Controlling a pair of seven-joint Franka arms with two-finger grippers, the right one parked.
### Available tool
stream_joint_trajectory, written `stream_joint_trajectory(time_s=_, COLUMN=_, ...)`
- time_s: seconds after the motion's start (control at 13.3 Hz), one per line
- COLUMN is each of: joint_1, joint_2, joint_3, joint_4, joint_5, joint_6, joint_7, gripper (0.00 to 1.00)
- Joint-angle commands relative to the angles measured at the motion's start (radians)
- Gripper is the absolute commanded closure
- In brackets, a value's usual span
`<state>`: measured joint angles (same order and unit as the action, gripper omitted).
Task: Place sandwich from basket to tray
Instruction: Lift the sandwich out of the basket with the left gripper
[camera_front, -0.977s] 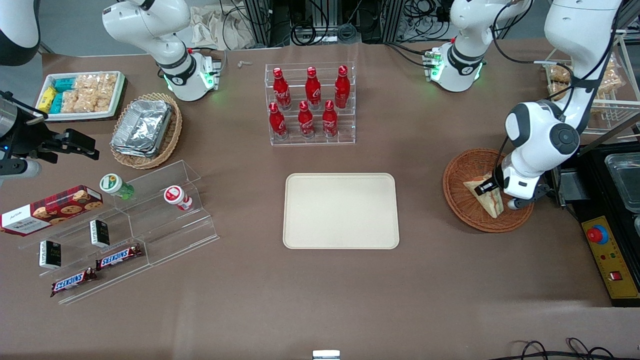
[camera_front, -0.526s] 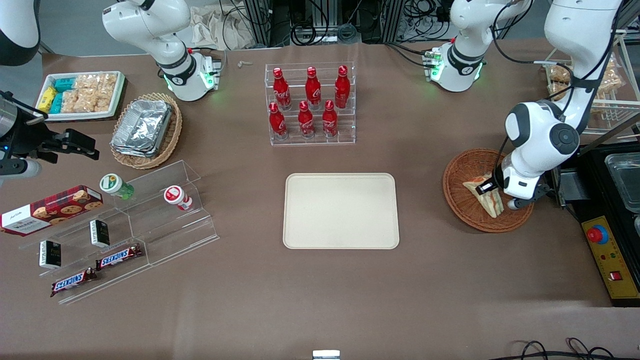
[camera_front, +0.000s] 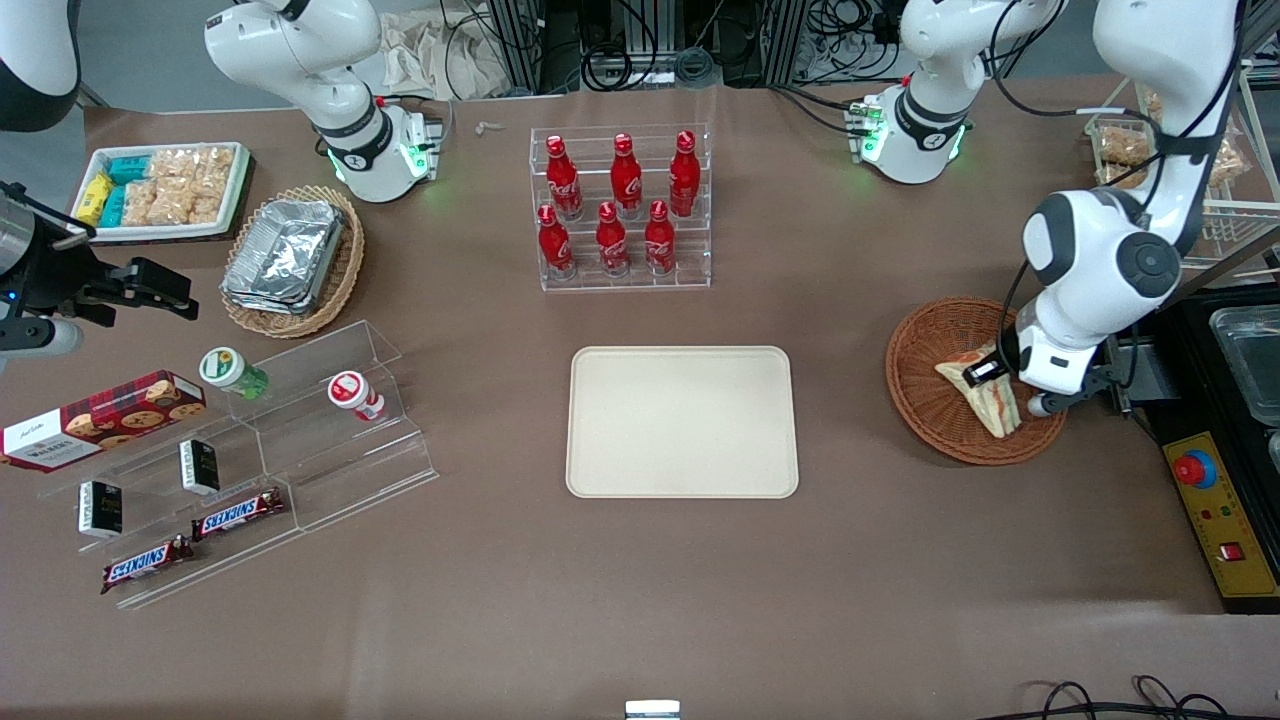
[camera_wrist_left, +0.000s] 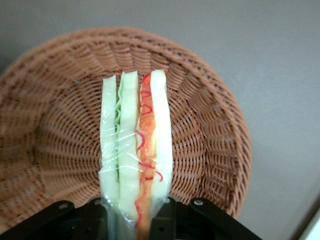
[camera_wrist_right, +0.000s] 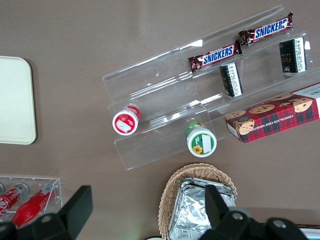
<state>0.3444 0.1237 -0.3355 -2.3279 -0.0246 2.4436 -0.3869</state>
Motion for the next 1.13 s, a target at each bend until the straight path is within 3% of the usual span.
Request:
stream_joint_trajectory(time_s=0.0, joint_1=0.001, joint_2=-0.027, joint_3=-0.002, joint_4=0.146, joint_5=0.008, joint_6=-0.226, joint_7=0.074, gripper=1.0)
stream_joint_trajectory(time_s=0.3, joint_1=0.004, joint_2=-0.024, joint_3=0.0, joint_4=0.356, joint_5=0.008, joint_6=-0.449, joint_7=0.245, gripper=1.0)
stream_joint_trajectory(time_s=0.53, joint_1=-0.05, joint_2=0.007, joint_3=-0.017, joint_4=0.554, joint_5=0.012, joint_6=-0.612, joint_7=0.255, gripper=1.0)
stream_joint_trajectory(time_s=1.05, joint_1=-0.338, joint_2=0.097, joint_3=-0.02, joint_4=0.602, joint_5=0.011, joint_6=-0.594, joint_7=-0.085, gripper=1.0)
